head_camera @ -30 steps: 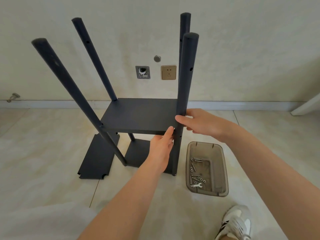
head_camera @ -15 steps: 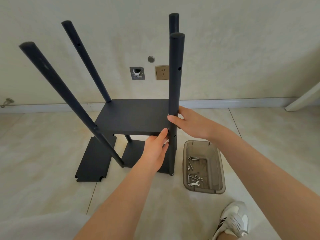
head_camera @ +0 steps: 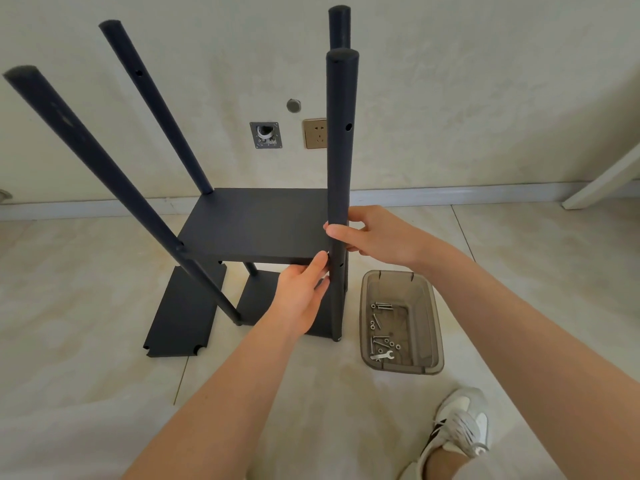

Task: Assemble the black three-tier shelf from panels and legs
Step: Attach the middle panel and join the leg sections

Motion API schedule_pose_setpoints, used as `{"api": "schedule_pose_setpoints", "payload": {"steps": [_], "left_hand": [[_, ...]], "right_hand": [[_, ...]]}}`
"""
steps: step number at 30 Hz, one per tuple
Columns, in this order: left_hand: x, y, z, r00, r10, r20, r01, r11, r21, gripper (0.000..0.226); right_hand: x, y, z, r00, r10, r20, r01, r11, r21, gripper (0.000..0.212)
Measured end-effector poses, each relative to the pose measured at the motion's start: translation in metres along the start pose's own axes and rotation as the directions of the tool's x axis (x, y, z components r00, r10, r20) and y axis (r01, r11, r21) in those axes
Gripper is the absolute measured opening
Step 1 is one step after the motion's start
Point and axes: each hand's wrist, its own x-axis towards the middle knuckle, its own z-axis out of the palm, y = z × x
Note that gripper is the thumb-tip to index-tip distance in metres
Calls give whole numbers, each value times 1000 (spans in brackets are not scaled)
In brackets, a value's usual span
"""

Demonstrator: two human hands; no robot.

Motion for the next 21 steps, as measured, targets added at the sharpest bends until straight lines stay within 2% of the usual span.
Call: {"api": "schedule_pose_setpoints", "payload": {"steps": [4,7,10,12,14,16,19,21], "left_hand": [[-4,-2,0,1000,16,-8,-16,1000,-2,17],[-6,-1,0,1000,11,-17,-11,1000,5,22],[-8,0,-2,1000,14,7,-14,1000,18,20],[-10,0,-3,999,23,22,-24,999,29,20],[-10,-1,-3,999,32,13,-32,999,38,18],[-9,-2,-3,999,38,5,-38,998,51,19],[-5,-5,-6,999,48,16,-49,997,61,22],[-4,-7,-7,998,61,27,-63,996,62,23]], "right_hand": [[-3,5,-5,998,51,42,-49,998,-47,40],[-6,29,-8,993,120,15,-121,992,36,27],[-5,70,-4,957,290,14,-290,954,71,21],[-6,104,7,907,412,90,-417,907,52,22],[-10,135,23,837,524,159,-531,848,0,21],[-12,160,40,791,585,179,-575,811,-106,16],[-9,189,65,775,608,171,-551,783,-289,24],[-6,205,83,777,607,166,-531,774,-345,28]]}}
